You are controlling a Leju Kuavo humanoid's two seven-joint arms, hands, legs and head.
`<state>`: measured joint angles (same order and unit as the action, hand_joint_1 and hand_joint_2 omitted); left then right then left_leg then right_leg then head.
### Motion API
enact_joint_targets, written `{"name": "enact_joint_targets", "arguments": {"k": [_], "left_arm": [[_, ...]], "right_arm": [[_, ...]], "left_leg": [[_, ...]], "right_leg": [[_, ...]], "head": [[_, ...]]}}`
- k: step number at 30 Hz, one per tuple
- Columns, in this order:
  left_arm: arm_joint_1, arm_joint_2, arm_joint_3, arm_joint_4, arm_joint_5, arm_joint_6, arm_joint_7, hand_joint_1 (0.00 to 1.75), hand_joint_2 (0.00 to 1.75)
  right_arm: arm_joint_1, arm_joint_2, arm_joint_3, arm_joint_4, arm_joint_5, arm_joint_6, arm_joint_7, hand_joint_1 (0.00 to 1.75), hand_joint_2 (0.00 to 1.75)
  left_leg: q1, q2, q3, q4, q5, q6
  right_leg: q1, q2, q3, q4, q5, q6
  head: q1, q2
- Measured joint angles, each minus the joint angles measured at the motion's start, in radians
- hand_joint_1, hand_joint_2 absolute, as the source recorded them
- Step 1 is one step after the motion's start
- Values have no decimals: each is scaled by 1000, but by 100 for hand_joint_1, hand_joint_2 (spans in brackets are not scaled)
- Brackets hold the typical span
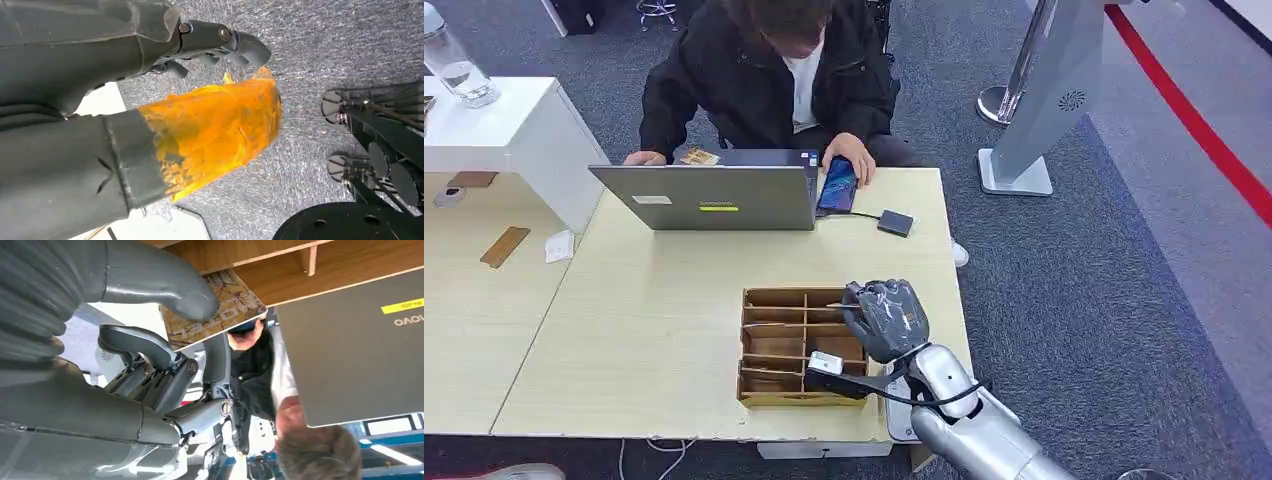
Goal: Pass the card to the sensor for recognition and then transmit it.
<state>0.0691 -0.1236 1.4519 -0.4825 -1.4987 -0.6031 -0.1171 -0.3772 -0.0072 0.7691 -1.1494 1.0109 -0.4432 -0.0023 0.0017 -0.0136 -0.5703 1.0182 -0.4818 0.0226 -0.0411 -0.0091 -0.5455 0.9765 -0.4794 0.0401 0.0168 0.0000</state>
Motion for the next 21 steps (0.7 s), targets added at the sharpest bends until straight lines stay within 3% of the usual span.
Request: {"name": "enact_joint_targets", "arguments": {"k": [21], "left_arm": [[-7,-25,54,-44,-56,-12,-22,0,0]], "right_arm": [[48,8,-46,-76,19,-82,-53,175,175]], "left_leg": [[0,0,0,0,0,0]], "right_leg": [[0,0,0,0,0,0]], "head": [[0,0]]}}
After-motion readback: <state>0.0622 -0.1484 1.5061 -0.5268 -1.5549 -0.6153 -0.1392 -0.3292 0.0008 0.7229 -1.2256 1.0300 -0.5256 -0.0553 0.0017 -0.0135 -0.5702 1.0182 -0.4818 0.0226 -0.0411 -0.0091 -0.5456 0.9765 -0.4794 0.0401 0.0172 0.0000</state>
